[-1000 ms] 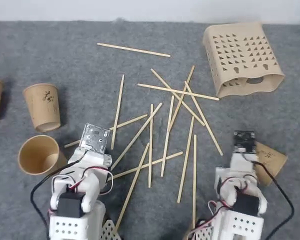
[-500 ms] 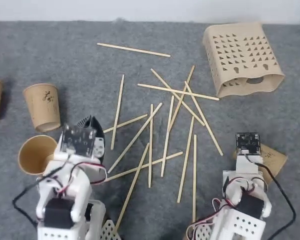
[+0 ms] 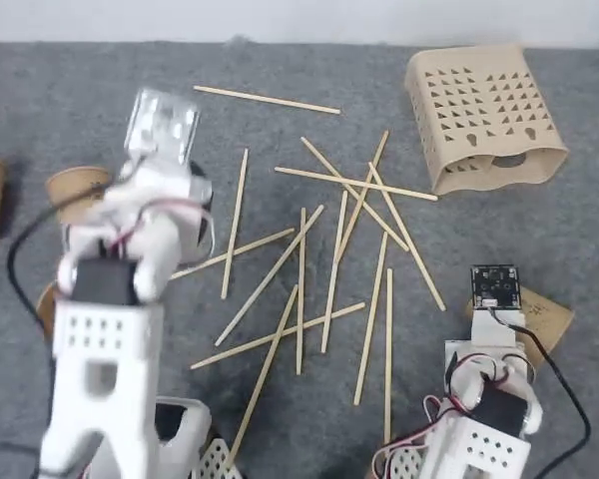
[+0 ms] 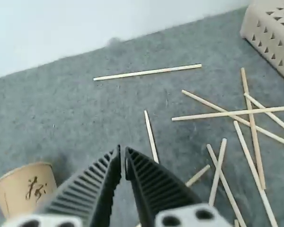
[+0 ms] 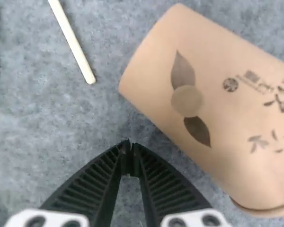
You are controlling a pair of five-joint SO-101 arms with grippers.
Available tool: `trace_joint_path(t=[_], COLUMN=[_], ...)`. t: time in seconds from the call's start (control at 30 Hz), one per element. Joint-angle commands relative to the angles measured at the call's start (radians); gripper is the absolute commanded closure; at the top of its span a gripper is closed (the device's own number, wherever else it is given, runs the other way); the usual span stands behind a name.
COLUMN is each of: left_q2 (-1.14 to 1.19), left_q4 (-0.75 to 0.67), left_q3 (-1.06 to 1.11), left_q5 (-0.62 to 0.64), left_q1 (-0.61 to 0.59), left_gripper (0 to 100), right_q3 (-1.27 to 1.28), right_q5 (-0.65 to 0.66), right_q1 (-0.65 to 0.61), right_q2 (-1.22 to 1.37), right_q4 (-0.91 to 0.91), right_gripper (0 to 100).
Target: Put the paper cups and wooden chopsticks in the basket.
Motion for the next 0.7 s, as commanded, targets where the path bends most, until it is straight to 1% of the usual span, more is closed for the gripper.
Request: trace_joint_path(t=[0.0,0.17,0.3,0.43,0.53,0.67], left_q2=[0.169,0.420,0.609,0.796,0.942,1.126], left_q4=[0.000,0.000,-0.006,-0.006,0.000,-0.003], left_q3=[-0.151,-0.298,-0.418,-0.602,-0.754,-0.964], left_q5=[0.002,0.130,0.198,0.275,0.313,0.322], left_q1=[0.005,-0.003,0.002,0.002,0.002,0.005], left_gripper=[99,99,98,98,98,98], right_q3=[-0.048,-0.048,-0.048,-0.048,-0.048,-0.048], right_q5=[0.017,0.017,0.017,0.017,0.017,0.018], right_q1=[0.012,0.012,0.012,0.012,0.012,0.012], right_q2=[0.004,0.004,0.004,0.004,0.004,0.004], right_q4=[0.012,0.012,0.012,0.012,0.012,0.012], right_gripper=[99.1,99.1,99.1,99.1,99.1,99.1])
